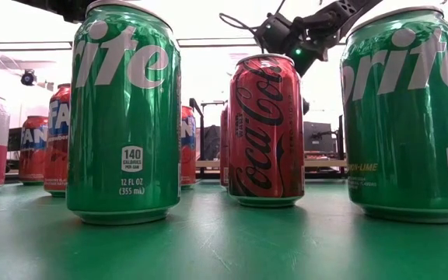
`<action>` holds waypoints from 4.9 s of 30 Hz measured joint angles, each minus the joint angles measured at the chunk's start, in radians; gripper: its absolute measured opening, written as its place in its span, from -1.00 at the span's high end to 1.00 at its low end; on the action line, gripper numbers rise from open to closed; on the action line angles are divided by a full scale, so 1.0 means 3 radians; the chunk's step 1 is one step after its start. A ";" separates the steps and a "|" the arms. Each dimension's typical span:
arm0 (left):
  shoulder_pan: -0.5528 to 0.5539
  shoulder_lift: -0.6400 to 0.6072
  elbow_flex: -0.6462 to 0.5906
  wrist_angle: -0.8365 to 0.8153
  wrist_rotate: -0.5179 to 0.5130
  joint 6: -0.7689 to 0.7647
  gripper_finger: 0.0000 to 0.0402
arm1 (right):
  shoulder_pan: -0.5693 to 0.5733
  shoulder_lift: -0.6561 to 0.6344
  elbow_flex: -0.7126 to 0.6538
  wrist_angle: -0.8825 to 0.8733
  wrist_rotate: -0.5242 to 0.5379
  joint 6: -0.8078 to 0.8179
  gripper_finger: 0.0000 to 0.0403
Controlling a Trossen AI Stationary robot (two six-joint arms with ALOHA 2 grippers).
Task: Place canned beverage on shelf
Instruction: Put the red-black soda can on the shelf
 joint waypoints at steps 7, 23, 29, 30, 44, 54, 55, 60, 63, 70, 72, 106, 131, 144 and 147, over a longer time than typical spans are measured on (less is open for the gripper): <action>0.0000 0.0000 0.0002 0.0001 0.0000 0.0000 1.00 | -0.0002 0.0132 0.0001 0.0070 -0.0020 0.0004 0.94; 0.0000 -0.0003 0.0004 -0.0001 0.0000 0.0000 1.00 | -0.0184 0.0226 0.0001 0.0235 -0.0016 0.0223 0.94; 0.0000 -0.0002 0.0004 -0.0002 -0.0001 0.0013 1.00 | -0.0170 0.0226 0.0001 0.0414 -0.0184 0.0200 0.94; 0.0000 -0.0003 0.0004 -0.0002 -0.0001 0.0013 1.00 | -0.0164 0.0226 0.0001 0.0420 -0.0184 0.0201 0.94; 0.0001 -0.0002 0.0004 -0.0002 -0.0001 0.0015 1.00 | -0.0132 0.0226 0.0001 0.0528 -0.0292 0.0100 0.94; 0.0000 -0.0003 0.0004 0.0017 -0.0001 0.0047 1.00 | -0.0133 0.0222 0.0001 0.0532 -0.0473 0.0022 0.94; 0.0001 -0.0003 0.0004 0.0017 -0.0001 0.0047 1.00 | -0.0125 0.0219 0.0001 0.0491 -0.0507 0.0051 0.94; 0.0001 -0.0001 0.0004 -0.0022 -0.0001 0.0047 1.00 | -0.0040 0.0238 0.0001 0.0352 -0.0635 0.0168 0.94; 0.0001 0.0000 0.0004 -0.0032 -0.0001 0.0047 1.00 | 0.0014 0.0264 0.0001 0.0432 -0.0638 0.0159 0.94; 0.0000 0.0000 0.0004 -0.0033 -0.0001 0.0050 1.00 | -0.0006 0.0291 0.0001 0.0719 -0.0564 -0.0028 0.94; 0.0001 0.0000 0.0004 -0.0033 -0.0001 0.0068 1.00 | -0.0022 0.0291 0.0001 0.0820 -0.0530 -0.0084 0.94; 0.0001 0.0000 0.0004 -0.0031 -0.0001 0.0075 1.00 | -0.0076 0.0291 0.0001 0.1231 -0.0711 -0.0315 0.94; 0.0001 0.0001 0.0004 -0.0032 -0.0001 0.0075 1.00 | -0.0124 0.0292 0.0001 0.1164 -0.0552 -0.0443 0.94; 0.0001 0.0001 0.0004 -0.0031 -0.0001 0.0075 1.00 | -0.0086 0.0337 0.0000 0.1106 -0.0706 -0.0407 0.94; 0.0001 0.0000 0.0004 -0.0030 -0.0001 0.0075 1.00 | -0.0106 0.0399 -0.0001 0.1212 -0.0703 -0.0432 0.94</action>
